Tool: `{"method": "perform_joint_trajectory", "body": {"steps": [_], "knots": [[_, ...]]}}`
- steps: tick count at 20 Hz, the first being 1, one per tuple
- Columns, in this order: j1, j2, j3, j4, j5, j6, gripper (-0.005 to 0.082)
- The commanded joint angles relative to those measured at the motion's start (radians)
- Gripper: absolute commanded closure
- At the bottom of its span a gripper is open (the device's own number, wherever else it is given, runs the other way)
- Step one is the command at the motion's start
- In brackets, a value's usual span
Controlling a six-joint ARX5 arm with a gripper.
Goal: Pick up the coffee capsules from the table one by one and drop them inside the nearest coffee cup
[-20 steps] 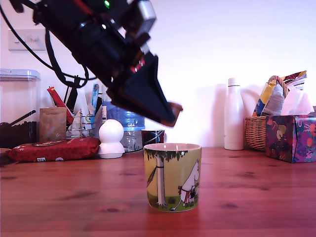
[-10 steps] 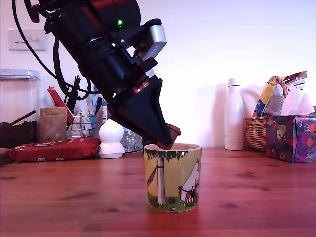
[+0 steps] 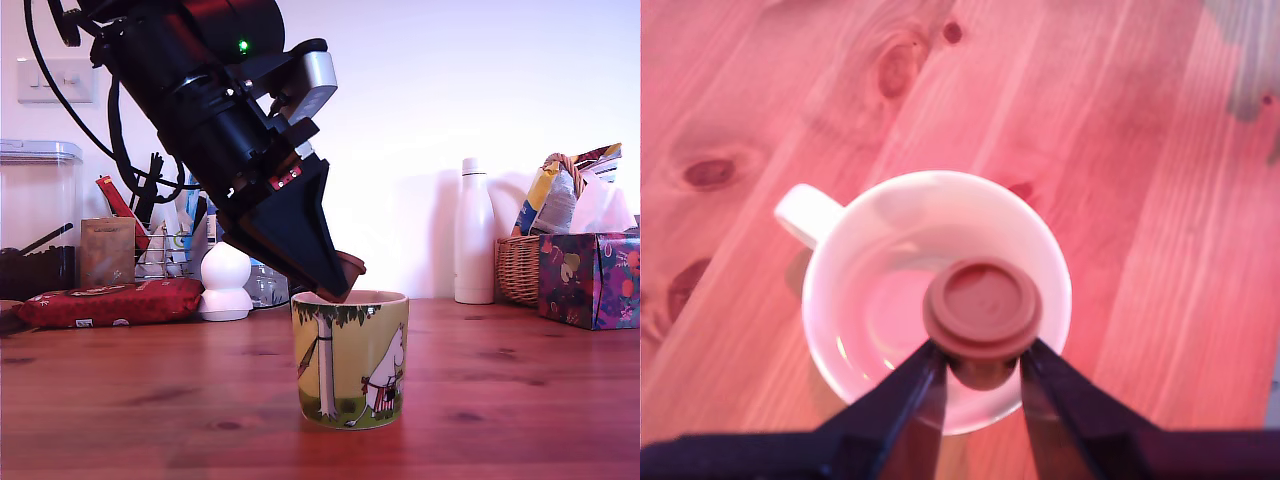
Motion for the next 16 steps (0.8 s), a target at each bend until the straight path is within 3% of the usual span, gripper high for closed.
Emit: {"method": "perform_joint_trajectory", "body": {"steps": [1,7,10,13,16], "knots": [[-0.002,0.009,0.013,0.007,0.0,0.005,0.0017],[-0.002,0.007,0.013,0.031,0.0,0.006,0.001],[-0.002,-0.012,0.013,0.03,0.001,0.006,0.0098],[-0.002,-0.054,0.013,0.026,0.002,0.011,0.0369],[0.012,-0.099,0.013,0.023,0.014,0.012,0.078]]}}
